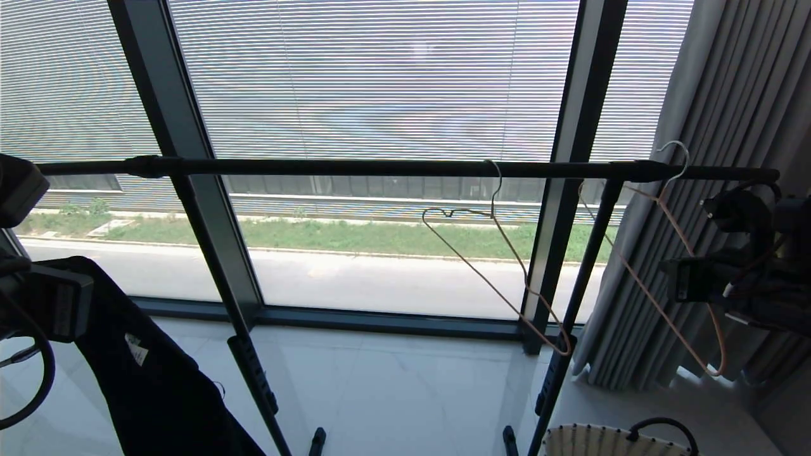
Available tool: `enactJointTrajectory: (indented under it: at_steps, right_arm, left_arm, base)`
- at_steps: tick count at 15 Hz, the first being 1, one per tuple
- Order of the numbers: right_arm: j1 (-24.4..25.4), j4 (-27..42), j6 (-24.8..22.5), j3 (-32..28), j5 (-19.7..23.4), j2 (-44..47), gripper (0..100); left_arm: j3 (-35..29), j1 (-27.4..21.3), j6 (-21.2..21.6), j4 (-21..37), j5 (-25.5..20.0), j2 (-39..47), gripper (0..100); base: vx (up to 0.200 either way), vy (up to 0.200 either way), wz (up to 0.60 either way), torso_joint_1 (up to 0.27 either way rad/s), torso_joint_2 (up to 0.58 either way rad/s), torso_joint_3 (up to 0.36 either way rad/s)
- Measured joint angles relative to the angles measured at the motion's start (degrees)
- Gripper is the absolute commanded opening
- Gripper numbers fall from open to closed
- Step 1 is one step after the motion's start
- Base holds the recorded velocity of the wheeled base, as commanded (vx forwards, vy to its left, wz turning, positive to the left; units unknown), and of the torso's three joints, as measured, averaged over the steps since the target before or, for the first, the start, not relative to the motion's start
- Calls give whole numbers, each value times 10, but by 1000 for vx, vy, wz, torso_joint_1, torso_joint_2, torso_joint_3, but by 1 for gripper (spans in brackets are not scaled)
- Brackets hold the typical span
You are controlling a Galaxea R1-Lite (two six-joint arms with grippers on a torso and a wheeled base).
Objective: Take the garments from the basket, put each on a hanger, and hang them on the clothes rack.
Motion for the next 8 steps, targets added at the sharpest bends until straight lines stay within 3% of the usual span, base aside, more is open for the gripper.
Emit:
enactJointTrajectory:
  at_steps: [5,8]
  right_arm:
    - [0,5,-16,91,0,-104,0]
    - [0,41,-18,113,1,-156,0]
  left_arm:
    - [0,2,2,-15,-1,14,0]
    - [-2,7,2,-30,-1,31,0]
  base:
    - [-200,0,0,-3,1,0]
    - [-200,0,0,1,4,5]
